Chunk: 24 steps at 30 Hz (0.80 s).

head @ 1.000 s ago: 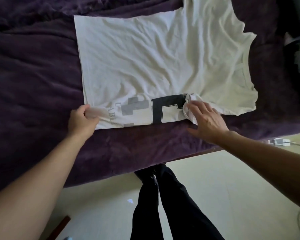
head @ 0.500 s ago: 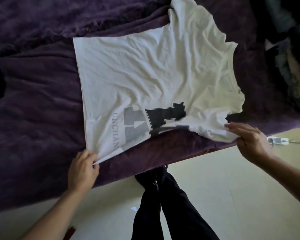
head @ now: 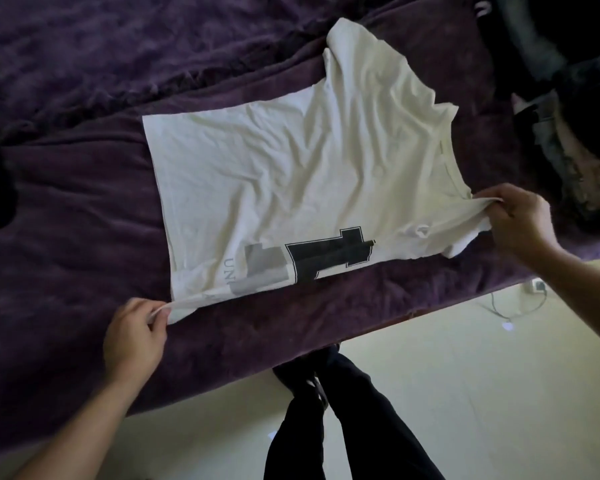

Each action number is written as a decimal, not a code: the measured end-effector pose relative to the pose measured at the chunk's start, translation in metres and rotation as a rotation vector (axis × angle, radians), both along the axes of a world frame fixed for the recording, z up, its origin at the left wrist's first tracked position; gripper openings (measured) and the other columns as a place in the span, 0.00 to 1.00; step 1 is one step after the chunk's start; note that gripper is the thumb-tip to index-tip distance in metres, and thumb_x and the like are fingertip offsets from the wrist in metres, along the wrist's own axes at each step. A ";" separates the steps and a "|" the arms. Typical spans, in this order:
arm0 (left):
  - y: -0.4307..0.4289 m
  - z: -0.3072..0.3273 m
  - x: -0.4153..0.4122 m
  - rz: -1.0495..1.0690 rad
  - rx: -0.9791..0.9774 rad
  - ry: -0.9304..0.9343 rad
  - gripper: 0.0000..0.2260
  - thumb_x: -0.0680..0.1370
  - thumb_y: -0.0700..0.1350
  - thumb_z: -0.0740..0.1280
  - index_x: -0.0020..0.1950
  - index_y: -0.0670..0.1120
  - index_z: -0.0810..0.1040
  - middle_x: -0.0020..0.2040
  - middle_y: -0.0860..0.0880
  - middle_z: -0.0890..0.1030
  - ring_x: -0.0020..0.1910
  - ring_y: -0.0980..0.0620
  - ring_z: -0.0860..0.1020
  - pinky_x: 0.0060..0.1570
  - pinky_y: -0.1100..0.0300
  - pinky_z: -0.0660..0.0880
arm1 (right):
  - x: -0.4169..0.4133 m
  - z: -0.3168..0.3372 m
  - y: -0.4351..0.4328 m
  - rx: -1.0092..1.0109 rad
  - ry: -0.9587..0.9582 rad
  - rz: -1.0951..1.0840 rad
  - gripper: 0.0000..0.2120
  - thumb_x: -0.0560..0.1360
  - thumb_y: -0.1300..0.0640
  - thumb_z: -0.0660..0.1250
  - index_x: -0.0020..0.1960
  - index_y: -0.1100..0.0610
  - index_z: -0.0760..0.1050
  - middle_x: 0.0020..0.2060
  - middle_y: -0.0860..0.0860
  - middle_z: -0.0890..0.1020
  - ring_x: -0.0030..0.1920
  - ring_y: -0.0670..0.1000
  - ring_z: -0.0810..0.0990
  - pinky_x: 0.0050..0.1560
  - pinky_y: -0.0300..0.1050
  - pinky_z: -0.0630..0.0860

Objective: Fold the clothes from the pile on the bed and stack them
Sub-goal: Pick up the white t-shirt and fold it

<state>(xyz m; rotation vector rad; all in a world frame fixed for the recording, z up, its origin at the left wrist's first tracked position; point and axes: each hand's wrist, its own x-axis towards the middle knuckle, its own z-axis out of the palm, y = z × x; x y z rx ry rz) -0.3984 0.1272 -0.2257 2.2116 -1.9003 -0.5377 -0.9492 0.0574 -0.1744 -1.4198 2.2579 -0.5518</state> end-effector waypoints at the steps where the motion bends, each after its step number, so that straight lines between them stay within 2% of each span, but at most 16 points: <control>1: -0.016 0.005 0.001 0.020 -0.024 0.007 0.02 0.74 0.35 0.70 0.45 0.38 0.82 0.43 0.42 0.79 0.42 0.38 0.78 0.42 0.48 0.74 | 0.003 0.007 -0.023 -0.026 -0.007 -0.005 0.15 0.70 0.58 0.58 0.50 0.52 0.81 0.40 0.49 0.80 0.42 0.50 0.77 0.37 0.39 0.69; 4: -0.071 0.016 0.001 0.110 -0.078 0.029 0.04 0.75 0.36 0.68 0.47 0.37 0.81 0.44 0.38 0.80 0.42 0.36 0.78 0.44 0.47 0.73 | 0.008 0.023 -0.095 -0.064 0.048 0.011 0.06 0.75 0.56 0.61 0.43 0.56 0.76 0.35 0.52 0.76 0.38 0.53 0.72 0.35 0.44 0.67; 6: -0.112 0.017 0.002 0.180 -0.098 0.024 0.05 0.76 0.37 0.67 0.48 0.36 0.81 0.45 0.36 0.81 0.43 0.35 0.78 0.45 0.47 0.73 | 0.011 0.029 -0.144 -0.082 0.108 0.035 0.11 0.77 0.53 0.62 0.41 0.61 0.73 0.36 0.59 0.75 0.38 0.56 0.72 0.37 0.47 0.65; 9: -0.173 0.011 0.001 0.318 -0.100 0.021 0.08 0.76 0.40 0.67 0.49 0.37 0.82 0.46 0.35 0.82 0.45 0.36 0.79 0.46 0.48 0.74 | 0.020 0.028 -0.217 -0.099 0.173 0.063 0.15 0.77 0.53 0.61 0.46 0.66 0.75 0.44 0.68 0.78 0.45 0.64 0.76 0.41 0.50 0.66; 13: -0.250 -0.004 0.000 0.512 -0.087 0.051 0.09 0.76 0.43 0.65 0.50 0.41 0.82 0.48 0.40 0.82 0.47 0.39 0.80 0.49 0.49 0.76 | 0.033 0.010 -0.309 -0.092 0.210 0.096 0.16 0.76 0.52 0.59 0.50 0.65 0.76 0.49 0.68 0.78 0.50 0.65 0.77 0.47 0.53 0.71; 16: -0.302 -0.020 -0.003 0.609 -0.102 0.062 0.09 0.75 0.44 0.65 0.50 0.42 0.82 0.48 0.40 0.83 0.48 0.40 0.80 0.50 0.48 0.77 | 0.036 -0.010 -0.365 -0.060 0.225 0.116 0.16 0.75 0.51 0.58 0.49 0.63 0.76 0.46 0.67 0.77 0.49 0.64 0.77 0.45 0.52 0.70; 18: -0.329 -0.031 -0.007 0.655 -0.079 0.039 0.11 0.75 0.45 0.65 0.54 0.42 0.81 0.53 0.40 0.82 0.52 0.40 0.79 0.54 0.48 0.76 | 0.036 -0.026 -0.396 -0.042 0.218 0.127 0.16 0.74 0.50 0.57 0.48 0.61 0.76 0.44 0.65 0.77 0.48 0.63 0.77 0.44 0.51 0.69; 21: -0.346 -0.043 -0.029 0.550 -0.052 -0.124 0.13 0.76 0.46 0.65 0.59 0.44 0.77 0.61 0.38 0.75 0.61 0.36 0.72 0.60 0.45 0.70 | 0.039 -0.051 -0.425 0.042 0.154 0.093 0.23 0.71 0.43 0.58 0.58 0.55 0.76 0.52 0.58 0.82 0.55 0.60 0.79 0.52 0.51 0.74; 24: -0.335 -0.049 -0.079 0.199 -0.112 -0.176 0.14 0.74 0.41 0.68 0.59 0.43 0.77 0.63 0.38 0.72 0.61 0.35 0.69 0.58 0.43 0.67 | 0.042 -0.074 -0.425 0.166 0.065 0.177 0.32 0.67 0.34 0.66 0.65 0.51 0.74 0.59 0.52 0.80 0.60 0.55 0.77 0.60 0.51 0.74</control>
